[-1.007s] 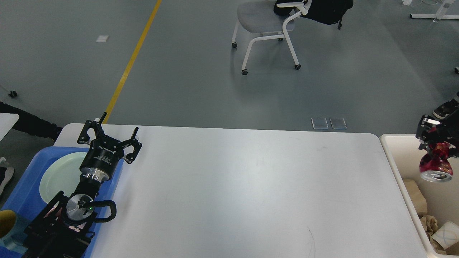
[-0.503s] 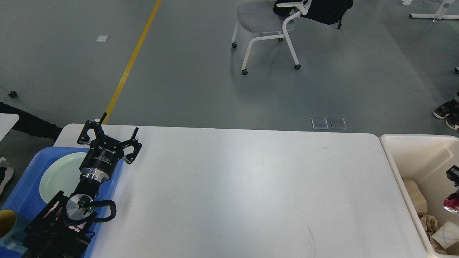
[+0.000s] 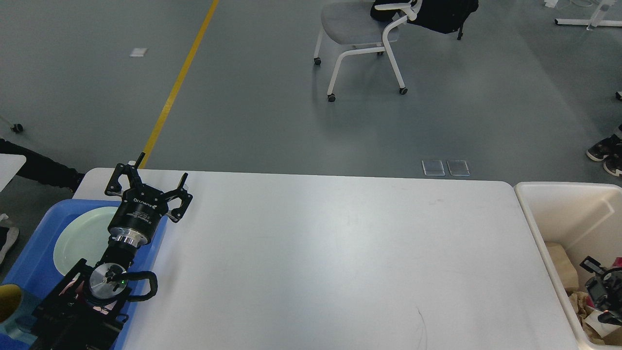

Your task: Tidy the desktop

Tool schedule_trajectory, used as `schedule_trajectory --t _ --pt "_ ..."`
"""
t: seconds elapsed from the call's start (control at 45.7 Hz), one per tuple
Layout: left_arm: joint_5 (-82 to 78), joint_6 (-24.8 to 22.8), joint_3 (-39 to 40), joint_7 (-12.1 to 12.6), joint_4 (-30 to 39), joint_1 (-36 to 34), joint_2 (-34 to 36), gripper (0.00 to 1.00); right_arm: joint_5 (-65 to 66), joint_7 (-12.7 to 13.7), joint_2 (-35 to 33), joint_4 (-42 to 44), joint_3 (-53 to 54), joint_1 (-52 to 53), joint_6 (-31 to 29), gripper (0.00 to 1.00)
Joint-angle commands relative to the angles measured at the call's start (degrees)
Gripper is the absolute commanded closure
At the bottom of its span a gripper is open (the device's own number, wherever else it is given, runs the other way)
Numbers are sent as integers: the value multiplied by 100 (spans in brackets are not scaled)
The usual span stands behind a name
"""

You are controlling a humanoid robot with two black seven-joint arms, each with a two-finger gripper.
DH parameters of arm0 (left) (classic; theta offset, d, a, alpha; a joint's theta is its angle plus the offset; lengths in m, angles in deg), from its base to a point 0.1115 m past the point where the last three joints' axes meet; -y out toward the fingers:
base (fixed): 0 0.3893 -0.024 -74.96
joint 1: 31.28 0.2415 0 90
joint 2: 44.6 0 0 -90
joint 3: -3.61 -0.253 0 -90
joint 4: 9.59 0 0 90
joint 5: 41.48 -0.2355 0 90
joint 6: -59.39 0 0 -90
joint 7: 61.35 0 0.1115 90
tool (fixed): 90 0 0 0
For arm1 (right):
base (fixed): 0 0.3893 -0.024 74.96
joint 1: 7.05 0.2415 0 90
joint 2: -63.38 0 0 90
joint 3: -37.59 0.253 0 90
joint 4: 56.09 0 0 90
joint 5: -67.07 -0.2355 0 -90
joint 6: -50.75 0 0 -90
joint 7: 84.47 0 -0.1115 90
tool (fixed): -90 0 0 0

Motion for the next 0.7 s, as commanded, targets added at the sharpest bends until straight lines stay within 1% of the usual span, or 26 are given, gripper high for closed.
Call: schedule_trajectory --t 0.0,0.022,0.044,0.088,0.153,0.175,0.46,0.591,0.679 --pt "0 0 0 0 0 0 0 4 -9 -8 -13 1 45 -77 19 100" --pt "0 0 0 0 0 0 0 4 -9 -8 -13 1 63 -112 27 100" --pt "0 0 0 0 0 0 0 4 -26 -17 -13 18 80 -148 36 94" --pt "0 0 0 0 0 0 0 4 -35 -17 -13 19 89 -166 106 65" --pt "0 0 0 0 -9 0 0 4 -35 -34 -31 1 89 -174 308 11" --pt "0 0 0 0 0 0 0 4 -35 -34 -13 -8 89 -174 370 0" --pt "0 0 0 0 0 0 0 4 -44 -43 75 -52 116 -122 388 0" --pt "0 0 0 0 0 0 0 4 -53 -131 14 -104 186 97 335 0" --pt "0 0 0 0 -9 0 0 4 -105 -332 -100 -534 571 528 239 0"
